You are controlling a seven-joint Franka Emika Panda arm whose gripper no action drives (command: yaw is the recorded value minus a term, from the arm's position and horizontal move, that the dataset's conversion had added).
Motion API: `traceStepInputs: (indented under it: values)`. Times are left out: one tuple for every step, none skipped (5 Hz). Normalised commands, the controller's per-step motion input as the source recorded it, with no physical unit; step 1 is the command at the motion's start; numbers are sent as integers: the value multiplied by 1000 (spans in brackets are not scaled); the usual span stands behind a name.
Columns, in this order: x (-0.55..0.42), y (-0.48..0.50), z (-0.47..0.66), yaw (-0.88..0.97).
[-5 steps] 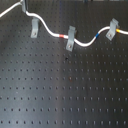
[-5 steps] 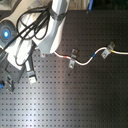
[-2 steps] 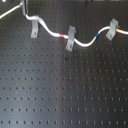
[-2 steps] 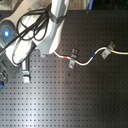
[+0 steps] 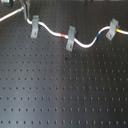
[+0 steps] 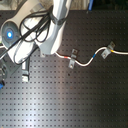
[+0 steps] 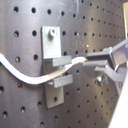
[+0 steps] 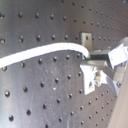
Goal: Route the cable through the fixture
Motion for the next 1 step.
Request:
traceStepInputs:
  values:
    - [-18, -39, 350, 66]
